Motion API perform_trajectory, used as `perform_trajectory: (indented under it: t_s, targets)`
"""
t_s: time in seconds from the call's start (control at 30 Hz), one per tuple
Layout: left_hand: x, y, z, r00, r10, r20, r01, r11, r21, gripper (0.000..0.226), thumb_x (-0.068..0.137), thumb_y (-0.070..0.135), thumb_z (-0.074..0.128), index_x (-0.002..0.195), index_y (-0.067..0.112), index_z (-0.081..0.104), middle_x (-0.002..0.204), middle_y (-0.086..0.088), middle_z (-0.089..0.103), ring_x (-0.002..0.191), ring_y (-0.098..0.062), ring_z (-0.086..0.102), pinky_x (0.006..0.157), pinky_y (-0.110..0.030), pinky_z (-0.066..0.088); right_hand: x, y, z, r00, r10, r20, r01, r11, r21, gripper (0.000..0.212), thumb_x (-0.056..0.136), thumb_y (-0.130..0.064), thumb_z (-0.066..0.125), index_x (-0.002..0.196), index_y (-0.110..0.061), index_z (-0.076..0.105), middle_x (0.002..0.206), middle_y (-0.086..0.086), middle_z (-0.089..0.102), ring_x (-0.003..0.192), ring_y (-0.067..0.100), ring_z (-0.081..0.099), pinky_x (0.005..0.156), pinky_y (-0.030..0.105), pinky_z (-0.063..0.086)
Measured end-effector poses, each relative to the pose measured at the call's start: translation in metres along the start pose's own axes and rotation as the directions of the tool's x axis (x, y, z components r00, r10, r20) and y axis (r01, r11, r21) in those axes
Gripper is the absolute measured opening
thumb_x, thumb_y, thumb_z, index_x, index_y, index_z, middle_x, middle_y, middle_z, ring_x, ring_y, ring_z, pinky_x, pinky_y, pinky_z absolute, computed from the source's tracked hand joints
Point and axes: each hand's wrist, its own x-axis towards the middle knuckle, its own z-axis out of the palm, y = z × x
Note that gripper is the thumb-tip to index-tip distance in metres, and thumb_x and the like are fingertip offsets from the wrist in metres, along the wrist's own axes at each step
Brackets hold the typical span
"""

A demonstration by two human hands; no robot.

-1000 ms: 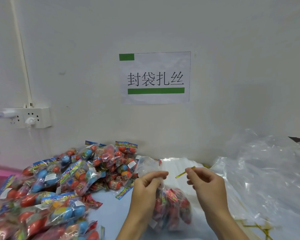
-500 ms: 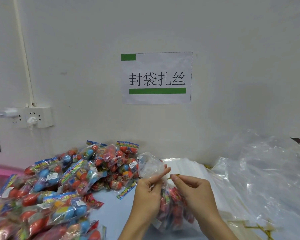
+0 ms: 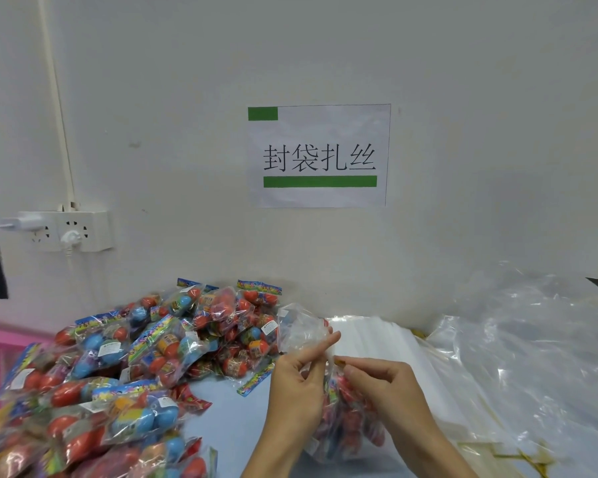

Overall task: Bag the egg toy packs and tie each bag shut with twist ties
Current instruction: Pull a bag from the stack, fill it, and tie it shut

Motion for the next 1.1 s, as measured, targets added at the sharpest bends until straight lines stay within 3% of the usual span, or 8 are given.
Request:
perform_trajectory:
  t_s: [0.1,0.2,0.3,0.47,0.6,0.87,1.1]
  targets:
    - [0.0,0.002,0.0,1.0,0.024,0.01,-0.024,1.0,0.002,0.049,0.099,-0.003,0.051,0.099,0.038,0.077,0.119,0.018,0.07,0.121,0.003,0.057,0.097,-0.009,0.045,0.001,0.0,-0.002,1.0,0.018,0.007,-0.018,1.0,-0.016,0.032,0.092,0.004,0.063,0.082,-0.019,0.082,0.085,0.001,0.079,0.083,0.011,0.075,0.069,0.017,0.056]
    - [-0.001,0.004,0.0,0.999,0.035,0.014,-0.035,0.999,-0.004,0.048,0.099,-0.002,0.051,0.098,0.038,0.077,0.12,0.019,0.069,0.12,0.009,0.055,0.091,-0.003,0.043,0.001,0.0,-0.001,1.0,0.024,0.003,-0.024,1.0,-0.019,0.028,0.093,-0.003,0.065,0.08,-0.02,0.083,0.086,0.001,0.079,0.083,0.013,0.076,0.072,0.023,0.056]
    - [-0.002,0.005,0.001,0.999,0.041,0.023,-0.041,0.999,-0.011,0.048,0.099,-0.002,0.05,0.096,0.038,0.077,0.119,0.019,0.069,0.117,0.01,0.055,0.09,-0.003,0.043,0.001,0.001,-0.001,0.999,0.021,-0.025,-0.022,0.999,-0.023,0.024,0.092,-0.007,0.068,0.078,-0.019,0.082,0.083,0.001,0.079,0.081,0.012,0.076,0.069,0.02,0.057]
    - [-0.003,0.008,0.003,0.998,0.044,0.055,-0.043,0.999,-0.011,0.052,0.098,-0.008,0.049,0.093,0.037,0.076,0.109,0.027,0.068,0.107,0.022,0.054,0.083,0.0,0.043,0.003,0.002,-0.003,0.997,0.056,-0.058,-0.058,0.998,-0.036,0.015,0.091,-0.004,0.07,0.086,-0.012,0.082,0.083,0.003,0.079,0.084,0.018,0.076,0.081,0.033,0.061]
    - [-0.003,0.008,0.003,0.995,0.044,0.085,-0.043,0.999,-0.01,0.047,0.098,-0.008,0.049,0.098,0.03,0.077,0.103,0.033,0.069,0.107,0.021,0.055,0.084,-0.001,0.043,0.002,0.0,-0.006,0.997,0.056,-0.047,-0.058,0.997,-0.043,0.012,0.087,-0.002,0.073,0.082,-0.008,0.082,0.08,0.006,0.078,0.079,0.017,0.075,0.073,0.027,0.06]
    - [-0.001,0.006,0.001,0.995,-0.007,0.098,0.013,0.998,-0.062,0.053,0.098,-0.008,0.049,0.087,0.033,0.08,0.106,0.022,0.073,0.111,0.005,0.063,0.09,-0.012,0.051,0.0,-0.001,-0.006,1.0,0.016,-0.022,-0.018,0.995,-0.103,0.011,0.086,-0.005,0.075,0.082,-0.012,0.083,0.079,0.002,0.079,0.077,0.013,0.076,0.066,0.019,0.057]
    - [-0.001,0.012,-0.004,0.995,-0.013,0.097,0.019,0.998,-0.064,0.052,0.097,-0.005,0.054,0.079,0.036,0.081,0.1,0.02,0.075,0.104,0.007,0.065,0.078,-0.007,0.05,0.0,-0.004,-0.007,0.996,-0.086,0.028,0.091,0.966,-0.24,0.007,0.083,-0.014,0.08,0.082,-0.019,0.084,0.08,-0.006,0.078,0.079,0.004,0.073,0.068,0.013,0.051]
